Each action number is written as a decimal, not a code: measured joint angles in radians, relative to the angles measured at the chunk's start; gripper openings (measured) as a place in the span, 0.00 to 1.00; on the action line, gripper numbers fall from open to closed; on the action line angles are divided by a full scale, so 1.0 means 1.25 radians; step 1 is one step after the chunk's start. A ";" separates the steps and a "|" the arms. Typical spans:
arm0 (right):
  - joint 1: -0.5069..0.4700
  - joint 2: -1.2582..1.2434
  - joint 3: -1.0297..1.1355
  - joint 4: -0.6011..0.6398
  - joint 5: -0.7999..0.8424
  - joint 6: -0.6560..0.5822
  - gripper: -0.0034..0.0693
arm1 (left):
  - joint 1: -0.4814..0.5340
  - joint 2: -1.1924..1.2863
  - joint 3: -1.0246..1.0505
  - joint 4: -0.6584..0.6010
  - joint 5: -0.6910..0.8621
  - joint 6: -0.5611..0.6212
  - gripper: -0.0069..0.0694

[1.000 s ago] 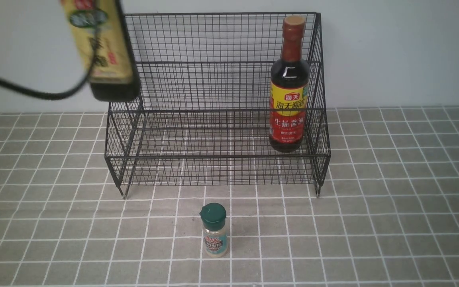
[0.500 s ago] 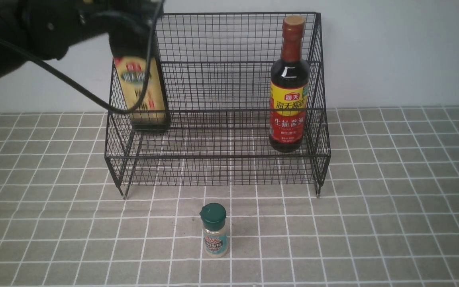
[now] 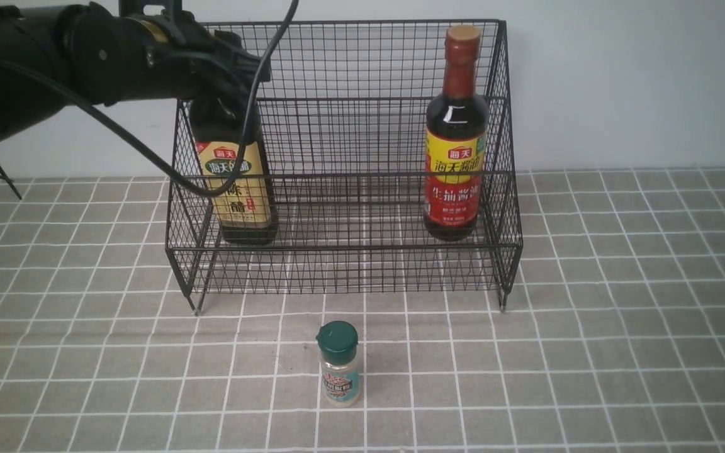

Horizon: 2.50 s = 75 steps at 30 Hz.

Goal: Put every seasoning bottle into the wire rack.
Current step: Use the left arm to put the condiment bottle back on the shelf, then use the left arm to grab the condiment bottle closest to it, then use the left arm to put the condiment bottle back on the shelf

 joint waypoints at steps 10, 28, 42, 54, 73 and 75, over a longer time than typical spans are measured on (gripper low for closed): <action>0.000 0.000 0.000 0.000 0.000 0.000 0.03 | 0.000 -0.127 -0.006 0.088 0.207 0.005 0.66; 0.000 0.000 0.001 0.000 0.042 0.000 0.03 | -0.105 -0.187 -0.009 0.036 0.796 -0.148 0.09; 0.000 0.000 0.001 0.000 0.059 0.000 0.03 | -0.324 0.037 -0.009 0.065 0.748 -0.150 0.50; 0.000 0.000 0.001 0.000 0.059 0.000 0.03 | -0.324 0.116 -0.012 0.088 0.663 -0.170 0.85; 0.000 0.000 0.001 0.000 0.059 -0.001 0.03 | -0.324 0.141 -0.098 0.172 0.778 -0.212 0.54; 0.000 0.000 0.001 0.000 0.059 -0.001 0.03 | -0.323 0.113 -0.150 0.189 0.778 -0.227 0.54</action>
